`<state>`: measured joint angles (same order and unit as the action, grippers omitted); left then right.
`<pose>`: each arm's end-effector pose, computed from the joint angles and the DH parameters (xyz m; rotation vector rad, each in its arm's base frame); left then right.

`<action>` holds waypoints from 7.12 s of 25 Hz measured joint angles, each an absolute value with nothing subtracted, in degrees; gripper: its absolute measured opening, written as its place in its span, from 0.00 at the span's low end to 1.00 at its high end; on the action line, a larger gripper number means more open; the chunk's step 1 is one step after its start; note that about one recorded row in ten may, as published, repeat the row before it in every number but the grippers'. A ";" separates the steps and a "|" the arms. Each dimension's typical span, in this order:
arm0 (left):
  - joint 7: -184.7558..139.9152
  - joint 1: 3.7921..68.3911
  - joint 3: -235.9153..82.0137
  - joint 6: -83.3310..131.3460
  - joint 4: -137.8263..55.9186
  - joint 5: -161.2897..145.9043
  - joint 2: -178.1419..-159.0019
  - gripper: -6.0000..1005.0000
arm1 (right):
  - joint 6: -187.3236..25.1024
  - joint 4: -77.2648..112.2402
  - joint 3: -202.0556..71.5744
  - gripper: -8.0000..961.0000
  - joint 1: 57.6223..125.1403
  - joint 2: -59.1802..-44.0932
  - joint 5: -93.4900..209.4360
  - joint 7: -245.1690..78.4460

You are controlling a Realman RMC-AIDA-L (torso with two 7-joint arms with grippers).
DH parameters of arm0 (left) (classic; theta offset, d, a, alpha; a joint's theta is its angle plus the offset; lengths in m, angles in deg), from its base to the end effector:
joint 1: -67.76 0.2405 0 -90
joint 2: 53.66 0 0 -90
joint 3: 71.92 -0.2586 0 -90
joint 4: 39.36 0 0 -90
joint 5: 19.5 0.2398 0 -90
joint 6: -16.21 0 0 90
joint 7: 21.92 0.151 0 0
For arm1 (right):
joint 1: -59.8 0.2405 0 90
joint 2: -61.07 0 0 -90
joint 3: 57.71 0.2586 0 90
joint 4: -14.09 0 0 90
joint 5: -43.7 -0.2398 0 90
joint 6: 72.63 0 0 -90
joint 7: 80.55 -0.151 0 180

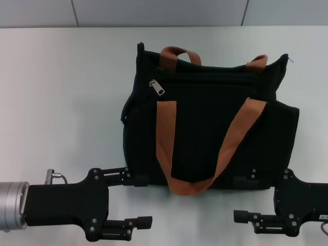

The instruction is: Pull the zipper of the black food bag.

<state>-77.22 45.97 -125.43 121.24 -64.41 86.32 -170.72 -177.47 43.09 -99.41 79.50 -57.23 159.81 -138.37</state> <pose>-0.2971 0.2510 -0.0420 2.9449 0.3143 1.0045 0.3186 0.2472 -0.0299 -2.9106 0.4315 0.9023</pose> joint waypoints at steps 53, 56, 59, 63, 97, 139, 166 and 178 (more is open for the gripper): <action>-80.68 37.50 -115.93 104.69 -68.94 84.43 -170.45 0.74 | -177.46 43.40 -99.10 0.71 79.47 -57.22 159.80 -138.73; -80.39 36.97 -115.94 103.71 -68.95 84.68 -170.60 0.74 | -177.45 43.51 -99.09 0.71 79.54 -57.22 159.70 -138.76; -79.88 36.62 -115.95 103.37 -68.97 84.72 -170.63 0.74 | -177.37 43.54 -99.03 0.71 79.56 -57.22 159.58 -138.78; -75.28 36.62 -115.46 105.55 -69.06 84.37 -170.85 0.74 | -176.64 43.53 -99.01 0.71 79.58 -57.23 159.46 -138.80; -73.10 38.10 -114.37 107.54 -68.52 80.27 -172.05 0.03 | -191.20 45.07 -91.48 0.71 86.15 -55.99 148.35 -165.47; -71.75 38.93 -114.69 108.97 -67.57 78.09 -172.30 0.03 | -171.06 54.70 -109.50 0.44 110.69 -53.56 158.31 -215.92; -72.21 38.75 -114.62 109.61 -67.57 78.15 -172.22 0.03 | -170.12 61.56 -112.53 0.33 111.63 -54.15 160.49 -216.33; -72.34 38.67 -114.36 109.99 -67.58 78.14 -172.22 0.03 | -168.62 61.65 -115.66 0.33 112.27 -55.51 160.60 -216.26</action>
<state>-72.34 38.67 -114.36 109.99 -67.58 78.14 -172.22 -168.62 61.65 -115.66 112.27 -55.51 160.60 -216.26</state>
